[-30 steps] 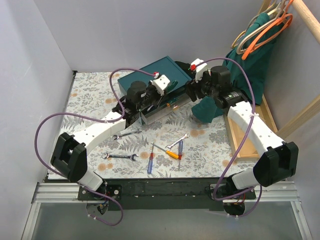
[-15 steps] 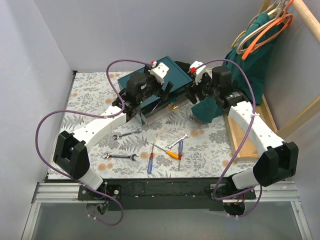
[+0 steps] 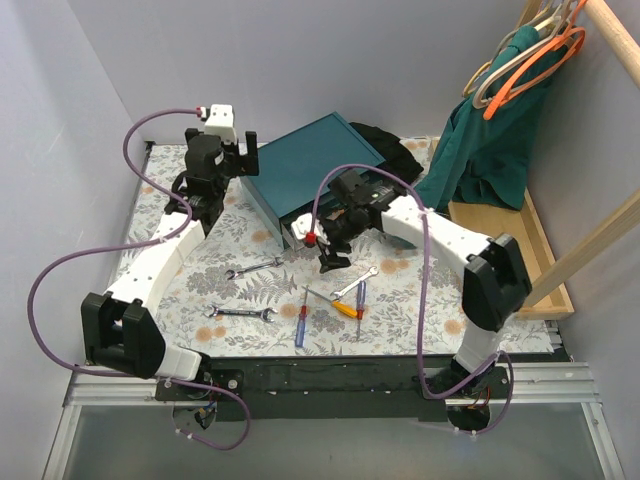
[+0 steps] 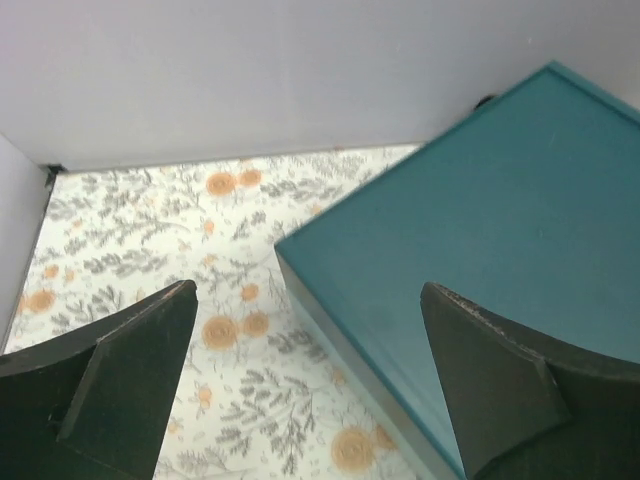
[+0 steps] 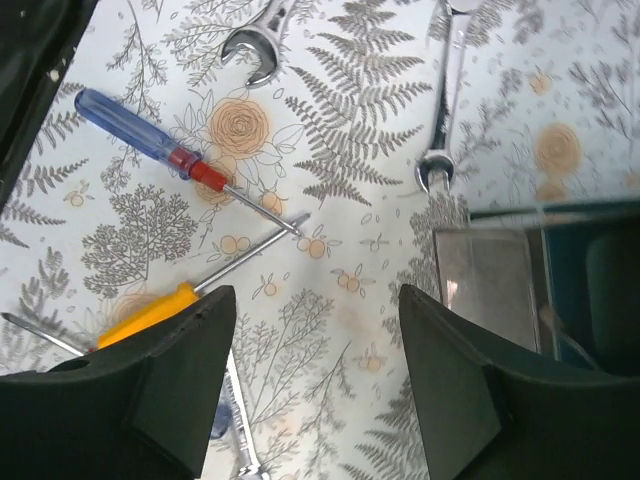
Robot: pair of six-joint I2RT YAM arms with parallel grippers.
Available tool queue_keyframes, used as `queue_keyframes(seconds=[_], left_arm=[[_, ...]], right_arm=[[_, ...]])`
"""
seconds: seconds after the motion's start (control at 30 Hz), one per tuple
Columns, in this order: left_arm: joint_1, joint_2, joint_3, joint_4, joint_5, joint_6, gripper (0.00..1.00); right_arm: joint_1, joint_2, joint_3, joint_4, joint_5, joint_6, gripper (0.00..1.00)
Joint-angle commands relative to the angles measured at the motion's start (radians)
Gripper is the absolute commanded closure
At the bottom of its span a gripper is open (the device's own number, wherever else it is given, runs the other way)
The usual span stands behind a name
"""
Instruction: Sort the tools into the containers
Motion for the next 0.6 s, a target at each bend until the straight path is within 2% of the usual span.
queue_keyframes(seconds=[0.0,0.17,0.37,0.57], left_arm=[[0.001,-0.084,-0.065,-0.043,-0.042,-0.038,0.02],[0.056,-0.025,0.030,-0.212,0.016,-0.147,0.02],[0.090,-0.052,0.036,-0.181,-0.001,-0.123,0.02],[0.186,-0.051,0.045,-0.191,0.022,-0.166,0.02]], right_arm=[[0.065,0.107,0.141,-0.240,-0.062,-0.350,0.27],[0.157,0.198,0.164,-0.311,-0.077,-0.528,0.28],[0.217,0.276,0.146,-0.308,-0.061,-0.671,0.34],[0.252,0.311,0.086,-0.272,-0.021,-0.745,0.42]])
